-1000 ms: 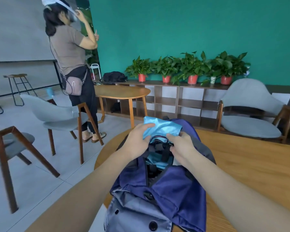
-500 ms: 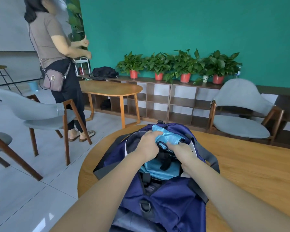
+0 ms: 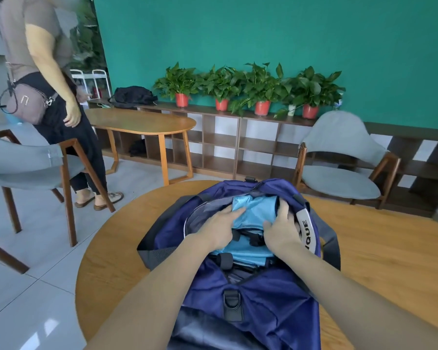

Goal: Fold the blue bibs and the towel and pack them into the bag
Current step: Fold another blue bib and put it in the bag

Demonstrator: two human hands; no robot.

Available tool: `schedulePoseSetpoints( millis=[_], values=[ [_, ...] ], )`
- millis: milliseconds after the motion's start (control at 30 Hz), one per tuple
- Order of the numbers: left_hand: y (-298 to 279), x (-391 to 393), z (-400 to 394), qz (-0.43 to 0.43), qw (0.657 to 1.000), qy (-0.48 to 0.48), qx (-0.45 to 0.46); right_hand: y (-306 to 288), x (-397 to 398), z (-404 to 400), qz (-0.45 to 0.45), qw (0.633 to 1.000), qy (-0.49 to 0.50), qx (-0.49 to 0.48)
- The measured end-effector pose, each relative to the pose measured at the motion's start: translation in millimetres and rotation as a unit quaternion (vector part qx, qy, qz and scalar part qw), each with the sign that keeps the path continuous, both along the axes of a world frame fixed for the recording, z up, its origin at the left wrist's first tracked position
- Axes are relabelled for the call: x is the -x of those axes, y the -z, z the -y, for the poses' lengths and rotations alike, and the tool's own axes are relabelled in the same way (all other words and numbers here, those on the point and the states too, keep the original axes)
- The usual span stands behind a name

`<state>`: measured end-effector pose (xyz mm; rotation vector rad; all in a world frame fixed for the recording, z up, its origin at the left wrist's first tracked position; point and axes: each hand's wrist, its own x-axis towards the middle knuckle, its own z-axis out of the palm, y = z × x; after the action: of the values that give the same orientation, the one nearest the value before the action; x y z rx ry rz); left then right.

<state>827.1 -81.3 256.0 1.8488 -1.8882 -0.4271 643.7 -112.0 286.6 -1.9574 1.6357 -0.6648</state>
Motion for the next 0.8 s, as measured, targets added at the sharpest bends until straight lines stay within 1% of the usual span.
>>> schedulePoseSetpoints(
  millis=[100, 167, 233, 267, 367, 433, 567, 667, 800],
  values=[
    [-1.8, 1.7, 8.5, 0.032, 0.999, -0.003, -0.013, -4.4, 4.1, 5.7, 0.021, 0.999, -0.006, 0.029],
    [-8.5, 7.5, 16.0, 0.024, 0.999, -0.009, 0.028, -6.8, 6.5, 6.5, 0.025, 0.998, -0.025, 0.043],
    [-19.1, 16.1, 24.9, -0.008, 0.997, -0.006, 0.077, -8.9, 8.2, 8.3, 0.022, 0.997, -0.039, 0.057],
    [-23.6, 20.5, 29.7, -0.031, 0.996, -0.003, 0.088, -8.9, 8.8, 10.3, 0.021, 0.997, -0.042, 0.063],
    [-33.1, 30.9, 41.3, -0.103, 0.992, -0.011, 0.075, -9.8, 11.7, 16.2, 0.030, 0.996, -0.042, 0.074],
    [-31.4, 31.4, 49.0, -0.105, 0.993, -0.026, 0.054, -10.6, 14.7, 18.1, 0.031, 0.995, -0.043, 0.080],
    [-20.4, 23.3, 62.2, 0.002, 0.998, -0.054, -0.019, -11.9, 20.3, 20.4, 0.006, 0.996, -0.043, 0.082],
    [-19.0, 19.0, 66.2, 0.050, 0.996, -0.061, -0.046, -11.4, 20.8, 23.3, 0.000, 0.995, -0.047, 0.085],
    [-30.7, 15.2, 63.7, 0.158, 0.981, -0.069, -0.094, -12.4, 23.3, 26.0, 0.014, 0.995, -0.044, 0.085]
  ],
)
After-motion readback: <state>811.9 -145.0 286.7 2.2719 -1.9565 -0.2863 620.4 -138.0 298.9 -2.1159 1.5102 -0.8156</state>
